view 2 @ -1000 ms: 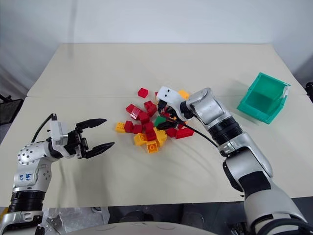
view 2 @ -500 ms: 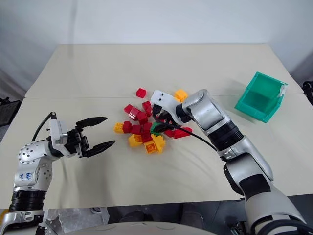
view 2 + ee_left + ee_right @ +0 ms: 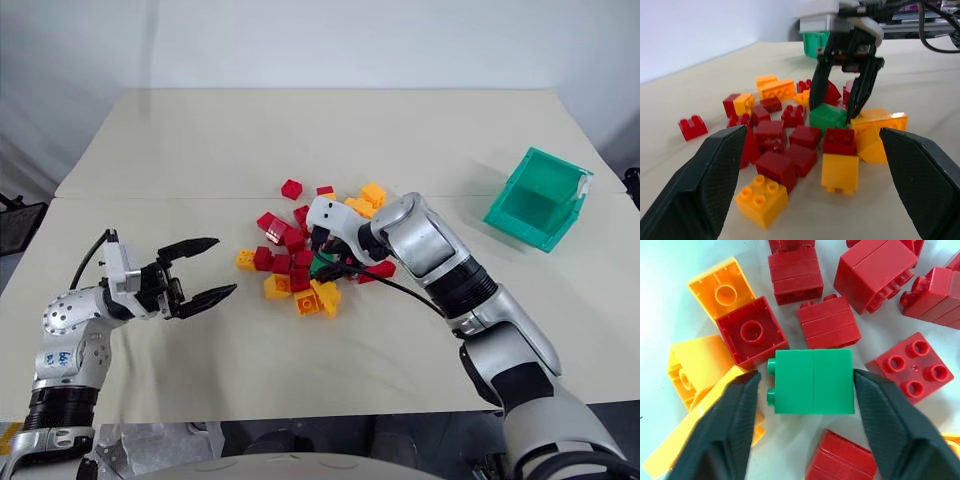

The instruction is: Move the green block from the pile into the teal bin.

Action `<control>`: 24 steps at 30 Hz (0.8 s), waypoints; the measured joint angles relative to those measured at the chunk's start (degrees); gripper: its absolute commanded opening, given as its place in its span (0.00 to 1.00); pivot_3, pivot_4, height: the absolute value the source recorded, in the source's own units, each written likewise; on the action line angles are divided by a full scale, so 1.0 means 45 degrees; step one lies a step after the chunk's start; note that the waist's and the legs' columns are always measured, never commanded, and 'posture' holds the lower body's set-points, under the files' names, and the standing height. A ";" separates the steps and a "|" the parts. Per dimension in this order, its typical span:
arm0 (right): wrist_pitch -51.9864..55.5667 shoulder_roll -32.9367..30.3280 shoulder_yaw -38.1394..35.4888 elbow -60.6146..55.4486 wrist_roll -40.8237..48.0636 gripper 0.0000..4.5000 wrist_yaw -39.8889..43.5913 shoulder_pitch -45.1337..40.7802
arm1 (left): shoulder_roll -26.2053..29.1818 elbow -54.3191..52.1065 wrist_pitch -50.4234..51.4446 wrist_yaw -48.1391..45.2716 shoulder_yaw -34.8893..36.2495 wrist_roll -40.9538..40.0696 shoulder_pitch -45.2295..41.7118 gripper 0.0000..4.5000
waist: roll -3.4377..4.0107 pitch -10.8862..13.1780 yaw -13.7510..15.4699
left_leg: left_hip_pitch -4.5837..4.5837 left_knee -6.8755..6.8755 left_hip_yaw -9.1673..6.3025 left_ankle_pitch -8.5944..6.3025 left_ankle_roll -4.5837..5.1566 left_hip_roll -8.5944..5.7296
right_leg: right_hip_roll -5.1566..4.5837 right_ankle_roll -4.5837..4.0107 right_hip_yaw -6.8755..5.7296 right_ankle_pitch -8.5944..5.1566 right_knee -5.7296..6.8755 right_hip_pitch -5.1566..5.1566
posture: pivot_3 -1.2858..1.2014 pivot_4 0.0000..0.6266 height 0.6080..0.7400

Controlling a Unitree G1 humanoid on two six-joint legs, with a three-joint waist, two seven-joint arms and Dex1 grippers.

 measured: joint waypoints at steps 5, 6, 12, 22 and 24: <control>0.0025 0.0062 -0.0004 0.0007 0.0011 0.45 -0.0076 -0.0004 | -0.0020 0.0005 -0.0004 0.0001 -0.0075 0.0000 -0.0044 1.00 | 0.0000 0.0000 -0.0003 | 0.0007 -0.0001 0.0000 0.0000 -0.0001 0.0003 | 0.0001 0.0000 0.0001 0.0000 0.0002 0.0002 | 0.52 0.24 1.00; 0.0093 0.0058 -0.0036 -0.0016 0.0027 0.45 -0.0128 -0.0002 | -0.0020 0.0006 -0.0004 -0.0001 -0.0098 0.0000 -0.0053 1.00 | -0.0001 0.0000 -0.0002 | 0.0007 0.0000 0.0000 0.0000 0.0000 0.0003 | 0.0001 0.0000 0.0002 0.0000 0.0002 0.0002 | 0.52 0.24 1.00; 0.1338 -0.0771 -0.2467 -0.1549 0.0912 0.45 -0.0882 0.0641 | -0.0120 -0.0146 0.0426 0.0103 -0.0680 0.0096 -0.0766 1.00 | 0.0002 0.0002 0.0282 | -0.0040 0.0033 -0.0056 -0.0002 0.0004 -0.0012 | -0.0006 0.0001 -0.0018 0.0001 -0.0006 0.0000 | 0.52 0.24 1.00; 0.0147 -0.2232 -0.9201 -0.4311 0.1839 0.45 -0.4188 0.3701 | -0.2060 -0.0384 0.2266 0.2115 -0.3036 0.1460 -0.3634 1.00 | -0.0001 0.0003 0.0600 | -0.0054 0.0026 0.0034 -0.0003 0.0007 -0.0011 | 0.0015 0.0010 -0.0017 0.0005 -0.0022 0.0001 | 0.52 0.24 1.00; -0.0298 -0.2771 -1.0490 -0.4487 0.1471 0.45 -0.5350 0.4394 | -0.2598 -0.0036 0.2587 0.2572 -0.3443 0.1804 -0.4511 1.00 | -0.0002 0.0003 0.0739 | -0.0062 0.0034 0.0054 -0.0003 0.0009 -0.0014 | 0.0013 0.0015 -0.0020 0.0008 -0.0031 0.0008 | 0.52 0.24 1.00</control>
